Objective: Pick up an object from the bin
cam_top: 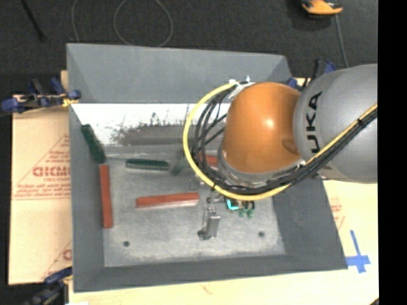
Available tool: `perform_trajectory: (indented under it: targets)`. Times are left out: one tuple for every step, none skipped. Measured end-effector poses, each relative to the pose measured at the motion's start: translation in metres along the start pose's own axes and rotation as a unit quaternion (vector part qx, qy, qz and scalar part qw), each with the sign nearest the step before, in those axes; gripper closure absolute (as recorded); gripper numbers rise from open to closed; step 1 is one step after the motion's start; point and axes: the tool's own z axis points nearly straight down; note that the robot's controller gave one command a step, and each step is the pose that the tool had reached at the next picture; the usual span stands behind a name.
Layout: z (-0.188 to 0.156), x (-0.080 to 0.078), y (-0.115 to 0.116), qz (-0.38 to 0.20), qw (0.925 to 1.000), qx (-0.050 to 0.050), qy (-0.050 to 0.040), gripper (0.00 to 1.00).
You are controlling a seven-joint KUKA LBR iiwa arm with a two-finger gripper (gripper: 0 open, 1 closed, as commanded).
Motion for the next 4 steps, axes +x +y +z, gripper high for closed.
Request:
perform_trajectory:
  targets:
    - [0.073, -0.069, -0.041, -0.036, 0.9993, 0.002, -0.0029, 0.00]
    - [0.147, -0.084, 0.031, 0.003, 1.0000, -0.001, -0.0017, 0.00]
    - [0.142, -0.085, 0.027, 0.007, 1.0000, -0.001, -0.0045, 1.00]
    - [0.022, -0.092, 0.043, 0.076, 0.9971, -0.002, -0.0075, 1.00]
